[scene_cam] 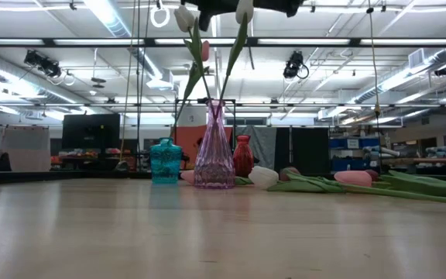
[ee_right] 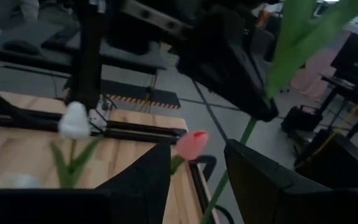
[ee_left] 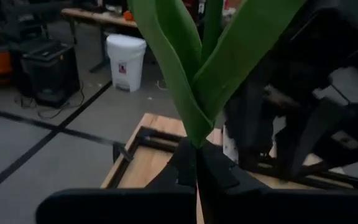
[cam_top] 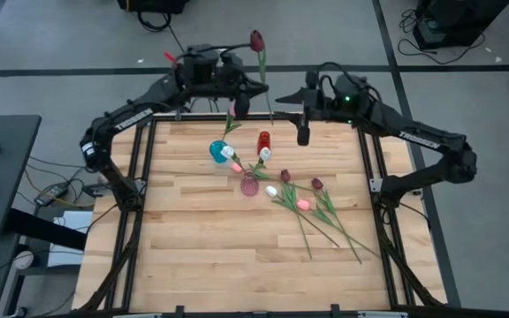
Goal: Sort flowers into vase by color
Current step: Put the left red tulip into the red vase
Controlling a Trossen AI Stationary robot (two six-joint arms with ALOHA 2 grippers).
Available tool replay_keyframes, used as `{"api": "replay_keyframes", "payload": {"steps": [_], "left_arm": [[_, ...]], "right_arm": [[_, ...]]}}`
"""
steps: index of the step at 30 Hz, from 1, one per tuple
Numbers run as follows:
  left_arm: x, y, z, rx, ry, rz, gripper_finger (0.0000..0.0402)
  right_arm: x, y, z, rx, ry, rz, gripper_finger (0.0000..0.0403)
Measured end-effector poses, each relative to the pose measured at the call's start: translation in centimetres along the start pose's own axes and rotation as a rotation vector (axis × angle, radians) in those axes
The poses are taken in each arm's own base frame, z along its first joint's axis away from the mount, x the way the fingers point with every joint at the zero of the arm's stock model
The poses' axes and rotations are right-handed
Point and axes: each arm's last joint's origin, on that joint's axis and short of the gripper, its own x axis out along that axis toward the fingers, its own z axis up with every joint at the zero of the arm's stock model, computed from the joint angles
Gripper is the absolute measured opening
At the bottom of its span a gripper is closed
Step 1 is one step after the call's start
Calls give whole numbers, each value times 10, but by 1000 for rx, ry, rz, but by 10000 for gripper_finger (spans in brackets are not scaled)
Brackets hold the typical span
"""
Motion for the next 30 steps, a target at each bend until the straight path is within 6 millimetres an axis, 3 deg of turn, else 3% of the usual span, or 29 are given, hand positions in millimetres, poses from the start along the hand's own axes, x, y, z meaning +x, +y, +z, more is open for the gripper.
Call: {"api": "replay_keyframes", "payload": {"steps": [5,16,20,25,30], "left_arm": [[14,-5,-5,7,-6,-24,0],[22,-11,-4,28,-44,-48,1],[23,-11,-6,24,-27,-48,1],[22,-11,-6,37,-31,-44,5],[20,-11,-7,84,-10,-22,60]], "right_arm": [[7,-12,-8,5,15,-40,165],[19,-20,-16,15,9,-60,152],[24,-20,-17,12,8,-65,111],[25,-22,-19,16,11,-76,22],[22,-23,-20,44,27,-79,18]]}}
